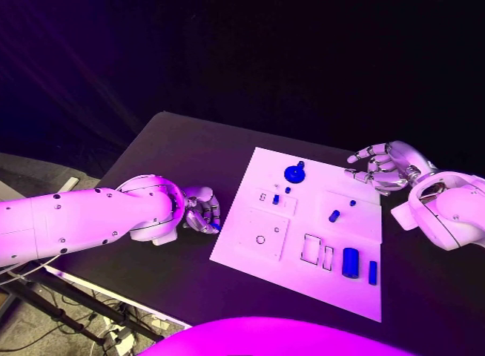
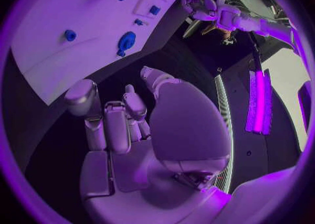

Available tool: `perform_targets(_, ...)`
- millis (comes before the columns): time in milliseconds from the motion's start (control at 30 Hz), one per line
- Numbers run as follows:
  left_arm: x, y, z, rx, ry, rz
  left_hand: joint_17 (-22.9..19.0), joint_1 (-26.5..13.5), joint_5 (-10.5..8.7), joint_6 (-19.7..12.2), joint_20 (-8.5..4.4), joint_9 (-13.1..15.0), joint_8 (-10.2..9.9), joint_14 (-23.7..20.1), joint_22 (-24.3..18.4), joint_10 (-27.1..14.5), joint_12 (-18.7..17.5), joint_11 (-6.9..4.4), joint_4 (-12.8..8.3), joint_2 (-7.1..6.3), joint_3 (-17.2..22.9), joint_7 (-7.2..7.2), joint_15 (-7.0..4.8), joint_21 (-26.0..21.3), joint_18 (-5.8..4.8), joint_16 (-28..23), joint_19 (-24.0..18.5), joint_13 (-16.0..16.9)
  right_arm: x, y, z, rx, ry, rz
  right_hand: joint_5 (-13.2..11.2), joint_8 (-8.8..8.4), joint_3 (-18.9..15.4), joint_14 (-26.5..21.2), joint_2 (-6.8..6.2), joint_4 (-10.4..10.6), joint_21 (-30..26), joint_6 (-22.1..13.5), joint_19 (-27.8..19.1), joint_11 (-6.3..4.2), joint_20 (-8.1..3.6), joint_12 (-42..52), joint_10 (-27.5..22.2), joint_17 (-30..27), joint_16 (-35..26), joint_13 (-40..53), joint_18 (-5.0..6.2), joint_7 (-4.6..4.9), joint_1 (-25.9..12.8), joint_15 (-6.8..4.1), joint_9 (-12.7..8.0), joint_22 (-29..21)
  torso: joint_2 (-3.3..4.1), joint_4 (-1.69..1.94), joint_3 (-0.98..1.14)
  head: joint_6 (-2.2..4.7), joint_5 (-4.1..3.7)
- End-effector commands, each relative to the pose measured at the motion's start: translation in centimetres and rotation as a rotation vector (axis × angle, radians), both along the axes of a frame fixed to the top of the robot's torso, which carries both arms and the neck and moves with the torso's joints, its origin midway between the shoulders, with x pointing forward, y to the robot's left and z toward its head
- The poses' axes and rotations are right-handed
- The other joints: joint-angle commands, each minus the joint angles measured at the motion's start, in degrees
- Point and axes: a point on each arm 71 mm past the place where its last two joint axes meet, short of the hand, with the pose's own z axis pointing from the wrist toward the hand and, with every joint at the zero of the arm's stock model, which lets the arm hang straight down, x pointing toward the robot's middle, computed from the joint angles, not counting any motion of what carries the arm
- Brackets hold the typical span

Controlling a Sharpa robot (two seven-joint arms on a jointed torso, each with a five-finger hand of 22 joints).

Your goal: Assemble the parts on the task board

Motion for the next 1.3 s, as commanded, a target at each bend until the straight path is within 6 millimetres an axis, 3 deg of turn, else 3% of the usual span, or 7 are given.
perform_targets(33,-0.1,0.3,-0.2,0.000,0.019,0.011,3.19,-1.14,-0.07,0.02,-0.11,0.45,1.50,1.88,0.94,0.85,0.69,-0.08,0.03,-0.19,1.35,-0.51,-0.50,0.60,-1.20,0.44,0.82,0.82,0.0,0.1,0.0,-0.008,-0.002,0.018,0.32,0.27,0.05,1.69,-0.01,0.32,-0.18,-0.43,0.03,-0.10,-0.26,0.15,0.05,-0.03,-0.27,-0.02,0.89,-0.08,-0.18,-0.43,-0.10,-0.05,0.00,0.02,-0.01,-0.01,0.00)
perform_targets(333,0.2,0.6,0.5,-0.015,0.003,0.035,5.08,-3.72,-0.18,0.51,-0.75,1.25,2.77,2.84,3.98,4.09,2.94,-0.91,0.71,-0.81,2.77,-1.49,-1.22,2.28,-1.77,1.27,3.14,4.63,0.0,0.1,0.0,-0.008,-0.002,0.018,0.32,0.27,0.05,1.69,-0.01,0.32,-0.18,-0.43,0.03,-0.10,-0.26,0.15,0.05,-0.03,-0.27,-0.02,0.89,-0.08,-0.18,-0.43,-0.10,-0.05,-0.01,0.00,-0.01,0.05,-0.25)
perform_targets(600,1.4,0.3,2.5,-0.025,-0.054,0.038,6.38,-5.02,-0.15,1.27,-1.23,1.55,3.48,3.43,5.79,5.97,4.30,-1.45,1.13,-1.15,3.40,-2.09,-1.71,3.27,-2.13,1.80,4.54,6.97,0.0,0.2,0.0,-0.009,-0.002,0.020,0.32,0.27,0.05,1.69,-0.01,0.32,-0.18,-0.43,0.03,-0.10,-0.26,0.15,0.05,-0.03,-0.27,-0.02,0.89,-0.08,-0.18,-0.43,-0.10,-0.05,0.03,-0.06,0.03,0.40,-0.61)
perform_targets(933,3.4,-2.0,5.4,-0.022,-0.165,-0.019,6.43,-5.12,-0.16,1.33,-1.29,1.57,3.54,3.47,6.03,6.01,4.29,-1.52,1.13,-1.23,3.49,-2.15,-1.77,3.40,-2.18,1.83,4.72,6.91,0.1,0.5,0.0,-0.008,-0.003,0.026,0.32,0.27,0.05,1.69,-0.01,0.32,-0.18,-0.43,0.03,-0.10,-0.26,0.15,0.05,-0.03,-0.27,-0.02,0.89,-0.08,-0.18,-0.43,-0.10,-0.05,0.05,-0.19,0.00,1.15,-1.57)
perform_targets(1300,5.6,-5.5,6.7,0.020,-0.316,-0.135,6.60,-5.04,-0.17,1.26,-1.38,1.58,3.57,3.54,6.10,5.94,4.15,-1.62,0.92,-1.57,3.64,-2.26,-1.87,3.45,-2.19,1.89,4.80,6.67,0.1,0.8,0.0,-0.016,-0.011,0.036,0.32,0.38,0.08,1.70,-0.09,0.31,-0.27,-0.43,0.06,-0.13,-0.27,0.16,0.05,-0.03,-0.32,-0.06,0.90,-0.10,-0.14,-0.46,-0.13,-0.07,-0.02,-0.11,0.09,1.79,-2.86)
